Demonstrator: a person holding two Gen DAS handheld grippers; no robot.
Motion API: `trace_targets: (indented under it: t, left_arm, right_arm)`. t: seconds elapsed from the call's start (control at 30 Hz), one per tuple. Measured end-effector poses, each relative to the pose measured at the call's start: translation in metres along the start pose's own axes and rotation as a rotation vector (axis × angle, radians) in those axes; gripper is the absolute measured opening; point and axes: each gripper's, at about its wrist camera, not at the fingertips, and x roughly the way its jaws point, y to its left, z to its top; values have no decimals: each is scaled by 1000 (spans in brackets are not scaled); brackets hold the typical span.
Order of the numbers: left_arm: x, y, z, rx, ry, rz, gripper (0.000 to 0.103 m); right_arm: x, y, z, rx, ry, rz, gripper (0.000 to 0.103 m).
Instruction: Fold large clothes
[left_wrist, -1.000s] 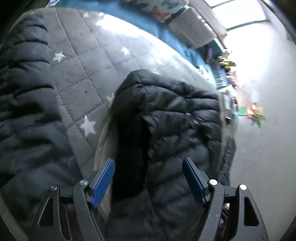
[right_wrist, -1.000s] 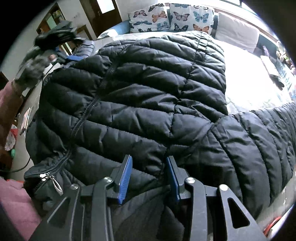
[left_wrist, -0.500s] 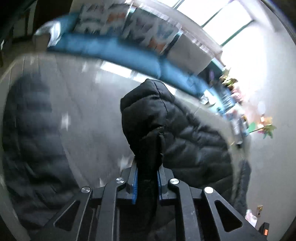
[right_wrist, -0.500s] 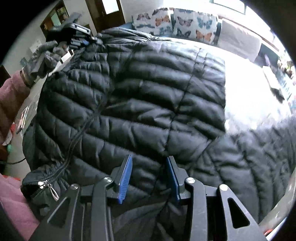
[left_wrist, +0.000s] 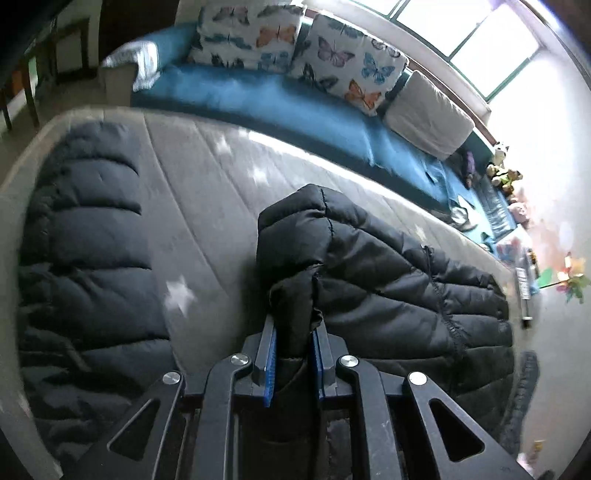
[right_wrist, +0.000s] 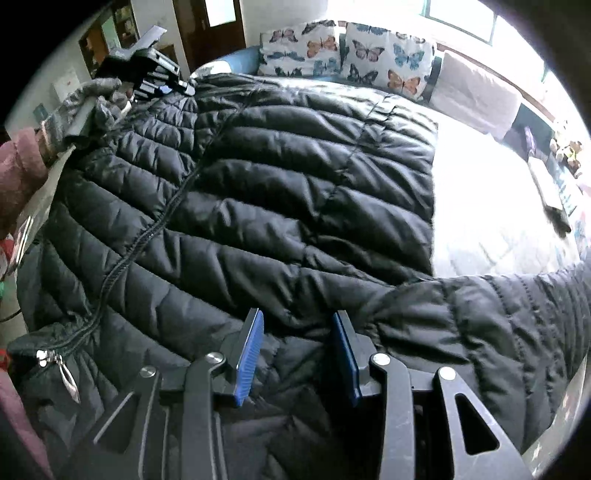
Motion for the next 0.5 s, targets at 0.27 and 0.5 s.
trace_targets:
  t: [0.27, 0.5]
  left_arm:
    - [-6, 13, 7, 50, 44, 6, 33]
    - [-105, -5, -35, 156, -49, -106, 51]
  right_arm:
    - [9, 11, -15, -58, 36, -20, 52]
    - [-15, 6, -27, 10, 5, -5, 57]
